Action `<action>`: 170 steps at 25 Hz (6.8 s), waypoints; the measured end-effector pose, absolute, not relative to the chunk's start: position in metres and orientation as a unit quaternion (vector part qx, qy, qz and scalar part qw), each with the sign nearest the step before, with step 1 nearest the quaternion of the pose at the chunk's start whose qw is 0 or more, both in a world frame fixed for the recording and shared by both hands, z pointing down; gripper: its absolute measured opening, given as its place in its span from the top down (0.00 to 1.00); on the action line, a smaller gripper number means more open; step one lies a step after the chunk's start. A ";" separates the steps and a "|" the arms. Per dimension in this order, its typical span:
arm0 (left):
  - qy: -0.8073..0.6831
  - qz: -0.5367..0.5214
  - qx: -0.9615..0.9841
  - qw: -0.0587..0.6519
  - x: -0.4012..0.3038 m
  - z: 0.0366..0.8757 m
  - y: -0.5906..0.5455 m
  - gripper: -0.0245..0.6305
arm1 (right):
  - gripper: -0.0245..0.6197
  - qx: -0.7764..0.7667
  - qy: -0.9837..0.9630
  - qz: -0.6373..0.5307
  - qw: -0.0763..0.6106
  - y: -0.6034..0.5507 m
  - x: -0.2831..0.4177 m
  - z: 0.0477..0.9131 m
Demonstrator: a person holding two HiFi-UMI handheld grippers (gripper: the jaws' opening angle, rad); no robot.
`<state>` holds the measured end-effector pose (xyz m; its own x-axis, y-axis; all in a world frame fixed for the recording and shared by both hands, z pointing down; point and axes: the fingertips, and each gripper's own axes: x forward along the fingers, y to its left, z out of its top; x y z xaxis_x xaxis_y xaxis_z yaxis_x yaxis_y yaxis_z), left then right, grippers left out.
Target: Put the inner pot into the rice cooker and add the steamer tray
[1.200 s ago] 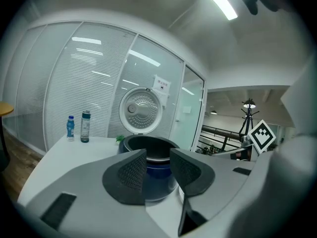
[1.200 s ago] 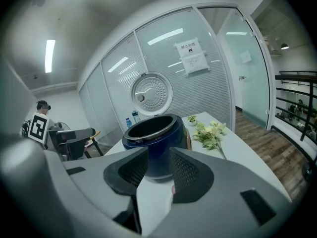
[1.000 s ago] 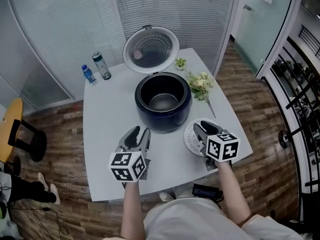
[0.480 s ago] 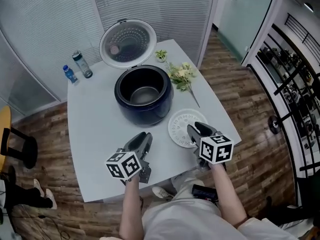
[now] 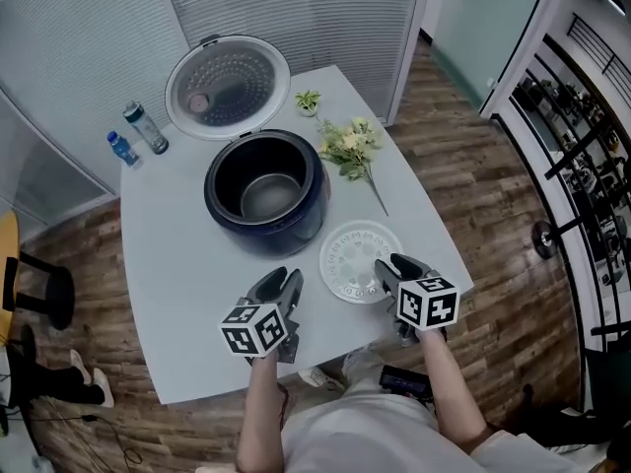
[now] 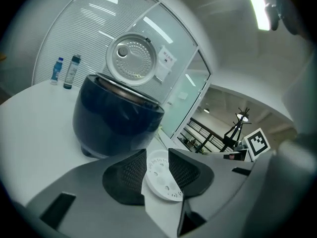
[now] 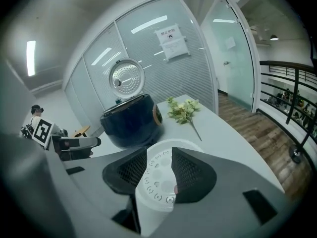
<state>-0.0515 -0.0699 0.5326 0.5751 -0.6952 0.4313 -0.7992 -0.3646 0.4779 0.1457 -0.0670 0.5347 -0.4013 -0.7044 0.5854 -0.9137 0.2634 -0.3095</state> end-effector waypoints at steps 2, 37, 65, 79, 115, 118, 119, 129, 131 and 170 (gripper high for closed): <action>-0.456 0.102 0.818 0.334 -0.046 0.549 -0.074 0.75 | 0.72 0.520 -0.772 0.320 0.177 -0.071 0.154 0.548; -0.463 0.173 0.772 0.401 0.018 0.672 -0.099 0.75 | 0.71 0.513 -0.728 0.402 0.211 -0.080 0.211 0.667; -0.431 0.171 0.803 0.374 0.035 0.641 -0.096 0.82 | 0.77 0.539 -0.717 0.397 0.194 -0.065 0.218 0.642; -0.420 0.145 0.823 0.355 0.031 0.593 -0.090 0.83 | 0.79 0.565 -0.714 0.384 0.152 -0.054 0.214 0.596; -0.449 -0.006 0.845 0.290 0.001 0.433 -0.143 0.85 | 0.84 0.537 -0.771 0.342 -0.015 -0.132 0.195 0.444; -0.460 -0.015 0.841 0.285 -0.005 0.424 -0.144 0.85 | 0.84 0.521 -0.781 0.343 -0.023 -0.138 0.190 0.436; -0.464 -0.017 0.840 0.281 -0.005 0.422 -0.142 0.85 | 0.84 0.517 -0.785 0.342 -0.024 -0.138 0.190 0.433; -0.506 -0.050 0.814 0.282 -0.029 0.409 -0.149 0.85 | 0.84 0.473 -0.814 0.337 -0.026 -0.162 0.168 0.421; -0.516 -0.053 0.808 0.278 -0.034 0.404 -0.151 0.85 | 0.84 0.459 -0.820 0.341 -0.032 -0.169 0.163 0.417; -0.588 -0.062 0.751 0.292 -0.168 0.410 -0.198 0.85 | 0.82 0.377 -0.861 0.342 0.008 -0.248 0.023 0.404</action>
